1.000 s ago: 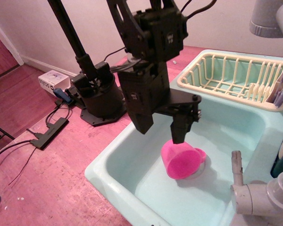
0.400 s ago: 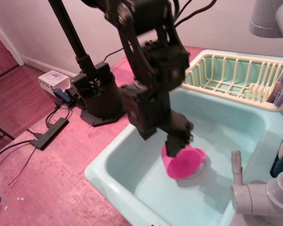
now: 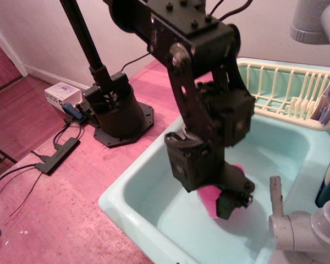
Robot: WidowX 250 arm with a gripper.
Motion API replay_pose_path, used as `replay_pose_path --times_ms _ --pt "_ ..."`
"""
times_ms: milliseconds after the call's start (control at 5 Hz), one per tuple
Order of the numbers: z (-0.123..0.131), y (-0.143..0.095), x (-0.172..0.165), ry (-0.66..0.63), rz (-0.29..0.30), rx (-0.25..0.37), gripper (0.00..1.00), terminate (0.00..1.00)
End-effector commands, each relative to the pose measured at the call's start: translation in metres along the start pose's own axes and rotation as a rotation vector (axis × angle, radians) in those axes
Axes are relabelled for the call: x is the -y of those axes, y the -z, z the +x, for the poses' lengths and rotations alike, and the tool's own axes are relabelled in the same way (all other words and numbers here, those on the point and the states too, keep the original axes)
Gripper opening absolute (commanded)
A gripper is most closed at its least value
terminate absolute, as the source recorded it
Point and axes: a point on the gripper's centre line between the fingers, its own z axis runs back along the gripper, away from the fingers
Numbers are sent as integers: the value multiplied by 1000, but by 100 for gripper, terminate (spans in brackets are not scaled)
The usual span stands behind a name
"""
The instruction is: Flip cup upright
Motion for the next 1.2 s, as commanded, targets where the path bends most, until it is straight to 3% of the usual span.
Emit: replay_pose_path --times_ms 0,200,400,600,1000 --pt "-5 -8 -1 11 -4 -4 100 0" --pt "-13 -19 -1 -3 -6 -19 100 0" --pt "-18 -36 -7 -25 61 -45 100 0" --pt "-22 -64 -5 -74 213 -87 100 0" --pt "-11 -70 21 -82 194 -81 100 0"
